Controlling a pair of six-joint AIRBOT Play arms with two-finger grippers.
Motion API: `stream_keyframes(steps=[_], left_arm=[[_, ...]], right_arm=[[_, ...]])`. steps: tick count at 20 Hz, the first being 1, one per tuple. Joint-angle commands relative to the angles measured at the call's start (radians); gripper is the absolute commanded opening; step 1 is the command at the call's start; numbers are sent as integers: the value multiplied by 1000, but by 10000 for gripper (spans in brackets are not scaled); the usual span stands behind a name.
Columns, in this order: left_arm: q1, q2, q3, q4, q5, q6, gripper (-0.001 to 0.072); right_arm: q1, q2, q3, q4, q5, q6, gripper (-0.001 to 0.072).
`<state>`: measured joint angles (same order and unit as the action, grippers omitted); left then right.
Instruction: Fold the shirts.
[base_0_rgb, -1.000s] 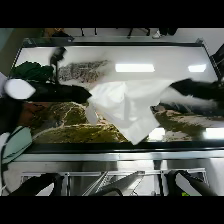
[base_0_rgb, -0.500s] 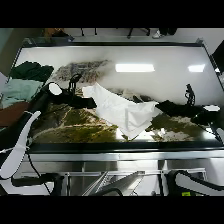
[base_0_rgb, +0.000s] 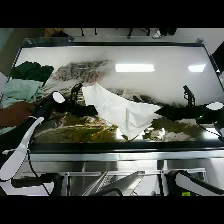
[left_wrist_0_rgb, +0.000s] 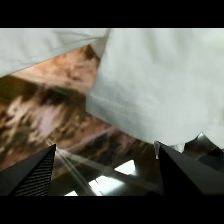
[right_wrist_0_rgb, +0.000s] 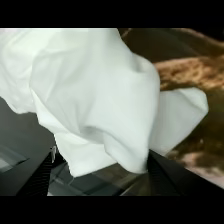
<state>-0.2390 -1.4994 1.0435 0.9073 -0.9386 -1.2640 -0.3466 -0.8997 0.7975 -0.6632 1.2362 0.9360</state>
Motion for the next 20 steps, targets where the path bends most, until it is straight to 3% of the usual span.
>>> stream_keyframes(steps=[1,5,6,7,8,20], left_arm=[[-84,2,-62,-46,218,2,702],[-125,2,-46,-47,369,-2,701],[-129,1,-32,-47,376,-4,637],[-134,0,-17,-44,371,-3,518],[-134,0,-6,-44,364,-2,484],[-134,0,2,-35,306,-1,484]], right_arm=[[1,4,1,-104,106,105,646],[1,-7,-16,-103,11,107,645],[1,-11,-16,-103,6,113,643],[1,-11,-16,-105,16,113,642],[1,-11,-16,-104,34,121,642],[1,-12,-16,-100,89,119,645]])
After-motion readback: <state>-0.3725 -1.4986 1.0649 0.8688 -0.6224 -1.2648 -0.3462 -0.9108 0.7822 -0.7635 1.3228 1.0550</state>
